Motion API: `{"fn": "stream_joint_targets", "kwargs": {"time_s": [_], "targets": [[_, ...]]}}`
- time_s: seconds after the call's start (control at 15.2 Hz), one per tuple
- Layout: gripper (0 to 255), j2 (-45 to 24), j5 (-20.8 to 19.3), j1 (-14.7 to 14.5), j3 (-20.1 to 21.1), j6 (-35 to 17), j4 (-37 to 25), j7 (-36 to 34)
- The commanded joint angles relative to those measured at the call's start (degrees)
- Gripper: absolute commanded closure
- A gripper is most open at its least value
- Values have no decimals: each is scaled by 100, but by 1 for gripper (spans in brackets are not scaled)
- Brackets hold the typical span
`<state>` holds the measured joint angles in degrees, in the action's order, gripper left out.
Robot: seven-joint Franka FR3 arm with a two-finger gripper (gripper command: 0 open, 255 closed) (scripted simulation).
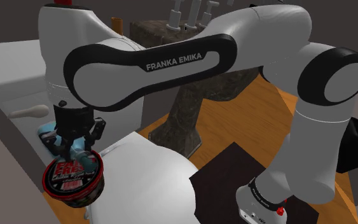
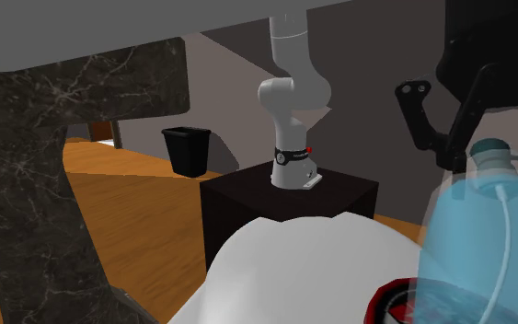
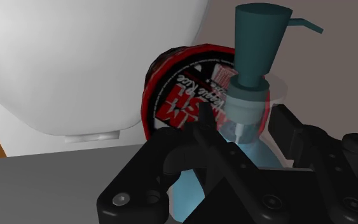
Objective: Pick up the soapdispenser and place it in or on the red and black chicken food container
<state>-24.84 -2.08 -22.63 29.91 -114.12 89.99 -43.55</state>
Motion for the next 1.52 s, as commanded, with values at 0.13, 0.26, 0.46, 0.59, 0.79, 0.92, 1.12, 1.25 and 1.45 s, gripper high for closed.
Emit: {"fn": "stream_joint_targets", "kwargs": {"time_s": [0.13, 0.26, 0.46, 0.59, 0.79, 0.92, 1.12, 1.25, 1.45], "targets": [[255, -92, -41, -11, -25, -263, 174, 4], [255, -142, -63, -17, -39, -394, 260, 7], [255, -164, -72, -20, -45, -449, 295, 8], [255, -164, -72, -20, -45, -449, 295, 8], [255, -164, -72, -20, -46, -449, 295, 8], [0, -165, -72, -20, -46, -450, 295, 8], [0, -164, -72, -19, -46, -449, 295, 8], [0, -164, -72, -19, -46, -450, 296, 8], [0, 32, 21, 56, -6, 42, -11, 64]]}}
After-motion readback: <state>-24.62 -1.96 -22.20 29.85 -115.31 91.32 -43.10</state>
